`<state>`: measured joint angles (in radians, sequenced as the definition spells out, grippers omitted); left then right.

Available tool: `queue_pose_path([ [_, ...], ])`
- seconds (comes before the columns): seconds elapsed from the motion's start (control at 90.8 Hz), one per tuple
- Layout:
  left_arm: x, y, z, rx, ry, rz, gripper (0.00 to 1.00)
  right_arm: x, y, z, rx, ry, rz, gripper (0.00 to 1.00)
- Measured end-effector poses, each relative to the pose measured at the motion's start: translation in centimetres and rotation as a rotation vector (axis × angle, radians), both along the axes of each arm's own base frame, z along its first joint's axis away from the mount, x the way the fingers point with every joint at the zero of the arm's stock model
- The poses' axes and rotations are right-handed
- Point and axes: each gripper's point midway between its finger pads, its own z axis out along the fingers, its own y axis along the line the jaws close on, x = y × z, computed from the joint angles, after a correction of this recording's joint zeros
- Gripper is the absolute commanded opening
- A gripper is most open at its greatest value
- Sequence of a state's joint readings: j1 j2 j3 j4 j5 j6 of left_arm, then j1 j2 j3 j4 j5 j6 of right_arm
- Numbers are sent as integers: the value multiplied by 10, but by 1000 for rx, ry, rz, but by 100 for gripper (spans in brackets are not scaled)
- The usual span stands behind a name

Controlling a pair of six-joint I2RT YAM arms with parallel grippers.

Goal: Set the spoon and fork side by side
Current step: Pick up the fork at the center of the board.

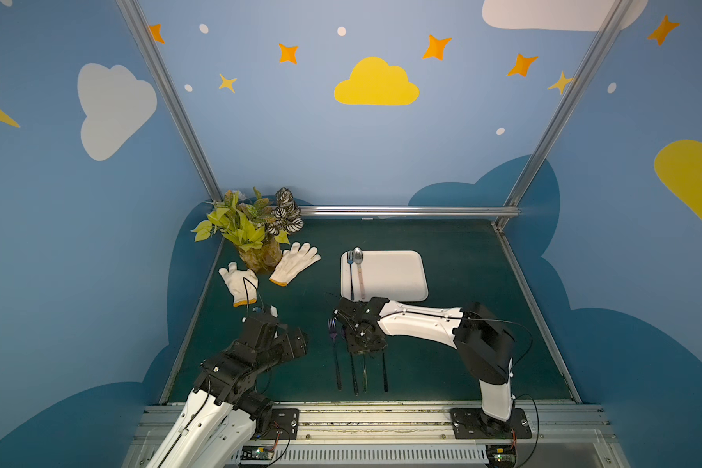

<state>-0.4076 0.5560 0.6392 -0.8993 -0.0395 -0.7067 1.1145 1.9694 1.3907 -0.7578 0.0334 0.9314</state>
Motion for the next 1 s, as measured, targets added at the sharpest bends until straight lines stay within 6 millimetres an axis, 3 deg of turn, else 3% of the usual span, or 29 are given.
queue_pose_path([
  [0.584, -1, -8, 0, -29, 5, -34, 100, 3, -5, -11, -28, 11, -20, 28],
  [0.903, -1, -8, 0, -31, 5, -38, 100, 2, -8, -13, -37, 21, -29, 12],
  [1.002, -1, -8, 0, -31, 5, -39, 100, 2, -10, -13, -36, 17, -33, 3],
])
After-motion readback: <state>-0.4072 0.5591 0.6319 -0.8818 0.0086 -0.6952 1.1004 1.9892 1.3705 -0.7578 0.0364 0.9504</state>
